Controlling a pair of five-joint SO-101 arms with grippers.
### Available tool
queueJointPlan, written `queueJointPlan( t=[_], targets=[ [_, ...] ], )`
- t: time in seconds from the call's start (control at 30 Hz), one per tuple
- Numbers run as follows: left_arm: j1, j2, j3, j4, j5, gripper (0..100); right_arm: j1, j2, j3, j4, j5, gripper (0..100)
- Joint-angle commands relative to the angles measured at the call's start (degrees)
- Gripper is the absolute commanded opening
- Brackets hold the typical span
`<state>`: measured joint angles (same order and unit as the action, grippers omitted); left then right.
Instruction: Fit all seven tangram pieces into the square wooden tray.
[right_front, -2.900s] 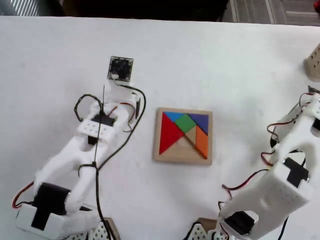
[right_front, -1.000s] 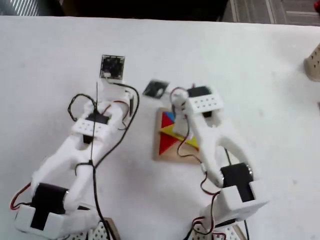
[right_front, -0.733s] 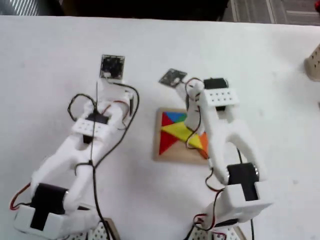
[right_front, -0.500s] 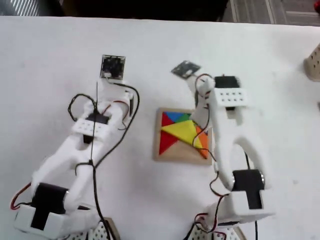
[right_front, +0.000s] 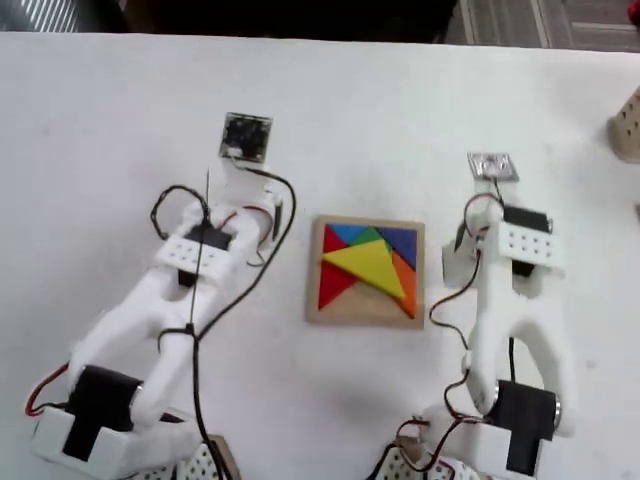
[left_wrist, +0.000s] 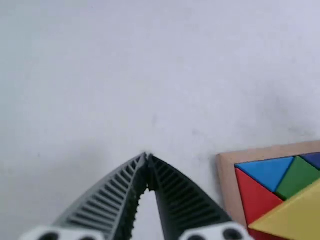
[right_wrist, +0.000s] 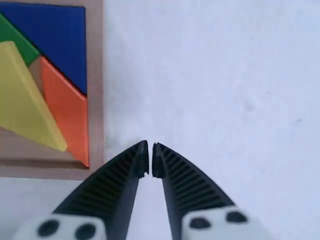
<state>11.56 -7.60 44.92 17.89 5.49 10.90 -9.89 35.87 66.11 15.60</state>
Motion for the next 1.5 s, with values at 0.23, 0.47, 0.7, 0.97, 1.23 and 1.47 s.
queueJointPlan(
  t=[0.23,0.47,0.7,0.97,1.23,1.47],
  targets=[
    [16.31,1.1,-6.33,3.78,0.18,2,7.25,-7.25,15.3,-14.9,3.52,1.9],
    [24.04,17.71,-16.97,2.64,5.54,2,7.34,-5.93,15.3,-16.04,3.52,2.0],
    [24.31,24.4,-23.74,3.34,5.8,2,7.25,-5.85,15.3,-16.04,6.51,1.9],
    [24.31,22.55,-23.65,11.6,5.8,2,7.16,-5.76,15.3,-16.92,6.68,2.0],
    [24.22,12.79,-13.98,13.71,5.8,2,7.16,-5.76,15.3,-16.92,6.68,2.0],
    [24.22,3.91,-6.15,13.71,5.36,2,7.16,-5.76,15.3,-16.92,6.68,2.0]
  ],
)
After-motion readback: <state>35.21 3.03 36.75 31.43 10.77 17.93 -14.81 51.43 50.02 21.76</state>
